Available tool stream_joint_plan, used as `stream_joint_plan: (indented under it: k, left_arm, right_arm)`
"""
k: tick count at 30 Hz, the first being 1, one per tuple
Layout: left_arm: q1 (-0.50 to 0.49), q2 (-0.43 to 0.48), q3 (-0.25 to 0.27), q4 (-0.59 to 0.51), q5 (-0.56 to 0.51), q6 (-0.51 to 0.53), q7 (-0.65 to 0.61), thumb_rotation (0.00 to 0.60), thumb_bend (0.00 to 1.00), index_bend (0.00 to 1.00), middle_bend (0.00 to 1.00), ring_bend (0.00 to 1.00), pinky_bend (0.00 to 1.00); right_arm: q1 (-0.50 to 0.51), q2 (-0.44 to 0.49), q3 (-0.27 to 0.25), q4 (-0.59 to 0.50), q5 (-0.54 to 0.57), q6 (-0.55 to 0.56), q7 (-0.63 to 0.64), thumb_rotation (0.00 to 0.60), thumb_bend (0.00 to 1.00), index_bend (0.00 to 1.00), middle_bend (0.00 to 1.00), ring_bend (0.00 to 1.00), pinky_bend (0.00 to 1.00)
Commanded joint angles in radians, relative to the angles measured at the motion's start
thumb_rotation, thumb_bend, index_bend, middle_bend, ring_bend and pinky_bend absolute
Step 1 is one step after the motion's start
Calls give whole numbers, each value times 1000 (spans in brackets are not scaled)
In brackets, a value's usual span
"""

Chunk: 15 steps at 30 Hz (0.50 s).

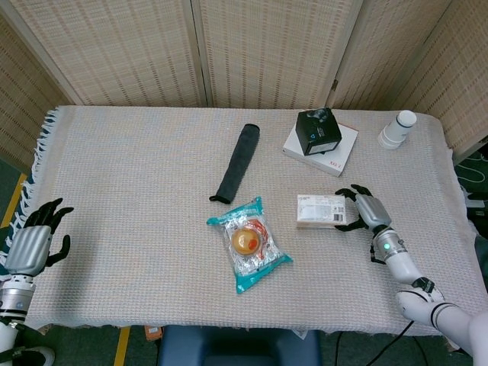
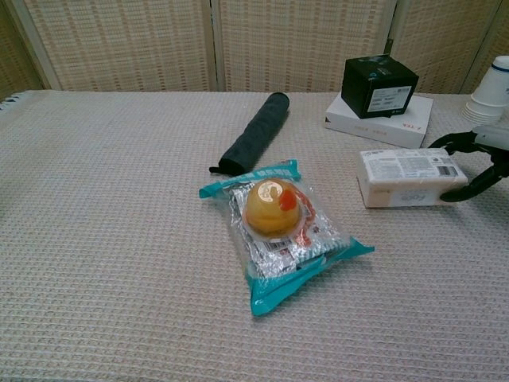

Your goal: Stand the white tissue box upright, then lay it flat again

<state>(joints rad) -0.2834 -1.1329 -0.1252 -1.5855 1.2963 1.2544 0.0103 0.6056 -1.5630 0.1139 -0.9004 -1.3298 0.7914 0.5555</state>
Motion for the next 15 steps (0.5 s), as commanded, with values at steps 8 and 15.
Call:
stream_joint_plan:
  k: [8, 15]
  left_arm:
    - [-1, -2, 1, -1, -3, -3, 7, 600, 551, 191, 0, 0, 118]
    - [-5, -6, 2, 4, -5, -11, 10, 600, 550, 191, 0, 0, 118]
  right_arm:
    - [-28, 54, 20, -97, 19, 48, -88, 600, 68, 38, 0, 0, 0]
    - [-182, 178, -3, -419, -149, 458, -157, 600, 58, 56, 0, 2, 0]
